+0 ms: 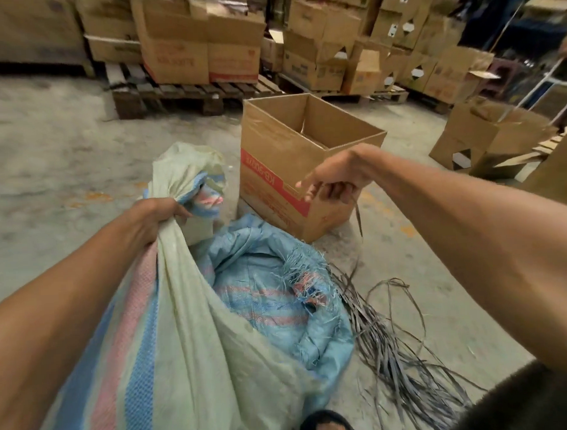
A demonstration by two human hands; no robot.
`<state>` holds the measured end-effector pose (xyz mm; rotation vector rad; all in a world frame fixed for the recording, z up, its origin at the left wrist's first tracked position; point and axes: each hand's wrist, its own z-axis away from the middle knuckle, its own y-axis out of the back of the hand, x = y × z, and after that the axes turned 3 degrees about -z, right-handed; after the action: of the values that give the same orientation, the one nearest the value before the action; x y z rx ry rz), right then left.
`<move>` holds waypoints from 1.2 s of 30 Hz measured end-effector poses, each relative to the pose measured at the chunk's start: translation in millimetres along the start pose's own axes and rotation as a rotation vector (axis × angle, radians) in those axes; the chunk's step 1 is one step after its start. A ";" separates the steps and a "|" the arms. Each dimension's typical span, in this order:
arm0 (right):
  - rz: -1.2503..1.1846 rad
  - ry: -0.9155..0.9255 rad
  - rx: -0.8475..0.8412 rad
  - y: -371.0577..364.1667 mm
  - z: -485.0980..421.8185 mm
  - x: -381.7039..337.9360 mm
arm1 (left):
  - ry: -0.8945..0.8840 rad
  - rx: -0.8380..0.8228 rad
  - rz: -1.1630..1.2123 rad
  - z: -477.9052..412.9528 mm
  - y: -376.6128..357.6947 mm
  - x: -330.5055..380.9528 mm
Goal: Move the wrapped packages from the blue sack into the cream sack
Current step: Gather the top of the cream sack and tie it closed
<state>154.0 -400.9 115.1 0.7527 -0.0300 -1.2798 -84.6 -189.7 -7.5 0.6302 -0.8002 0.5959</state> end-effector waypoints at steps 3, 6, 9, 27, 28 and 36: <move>0.055 0.129 0.027 -0.7 21.2 -62.9 | -0.051 0.141 0.201 17.2 48.6 17.5; 0.065 0.306 0.100 -19.6 29.6 -117.4 | -0.122 0.358 0.391 51.0 91.6 19.1; 0.073 0.523 0.228 -49.0 27.3 -166.3 | -0.199 0.530 0.485 86.1 128.0 9.8; -0.046 1.046 0.118 -223.9 22.3 -297.6 | -0.230 0.991 0.544 169.9 228.3 -19.8; -0.053 1.051 0.107 -228.8 24.2 -297.7 | -0.234 0.995 0.523 169.3 226.5 -20.2; -0.194 1.131 0.080 -240.4 35.6 -314.7 | -0.241 1.104 0.130 163.7 224.6 -31.1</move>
<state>-166.0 -165.8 136.4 1.4812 0.9240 -0.8787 -332.5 -163.3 119.3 1.6890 -0.6916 1.0983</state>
